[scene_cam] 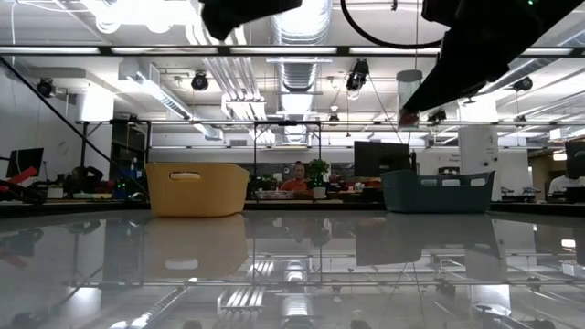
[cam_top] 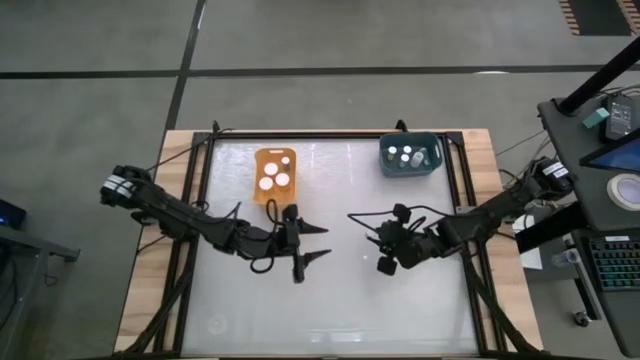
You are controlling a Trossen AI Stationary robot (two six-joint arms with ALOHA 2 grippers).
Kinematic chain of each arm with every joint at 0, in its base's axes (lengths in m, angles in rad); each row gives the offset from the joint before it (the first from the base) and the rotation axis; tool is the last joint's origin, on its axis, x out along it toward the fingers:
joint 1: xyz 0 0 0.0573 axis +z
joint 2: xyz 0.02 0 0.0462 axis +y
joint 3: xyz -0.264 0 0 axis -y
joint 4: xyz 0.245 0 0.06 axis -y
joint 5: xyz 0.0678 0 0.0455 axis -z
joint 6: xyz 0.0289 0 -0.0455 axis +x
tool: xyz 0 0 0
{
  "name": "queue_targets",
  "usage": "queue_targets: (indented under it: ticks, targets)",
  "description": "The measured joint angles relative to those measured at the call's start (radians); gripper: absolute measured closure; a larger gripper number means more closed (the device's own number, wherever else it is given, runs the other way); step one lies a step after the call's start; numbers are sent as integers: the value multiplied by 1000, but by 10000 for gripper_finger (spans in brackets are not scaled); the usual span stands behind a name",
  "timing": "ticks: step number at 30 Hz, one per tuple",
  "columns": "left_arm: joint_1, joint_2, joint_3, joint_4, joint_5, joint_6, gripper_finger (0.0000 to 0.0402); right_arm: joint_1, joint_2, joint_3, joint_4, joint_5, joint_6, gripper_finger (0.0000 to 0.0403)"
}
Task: Pick and place medicine bottles into bin by pill shape (circle, oval)
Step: Put the white bottle pill into the blue bin
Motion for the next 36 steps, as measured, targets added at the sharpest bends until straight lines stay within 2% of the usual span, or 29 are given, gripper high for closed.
queue_targets:
  ticks: [12,22,31,36]
  targets:
    - [34,217,3,294,46,53,178,-13,0,0,50,-48,-25,307]
    - [102,360,123,305,150,97,178,-13,0,0,69,-48,-28,307]
    - [148,438,202,302,158,128,178,-13,0,0,70,-48,-28,307]
    - [173,466,232,307,202,121,178,-13,0,0,72,-47,-28,307]
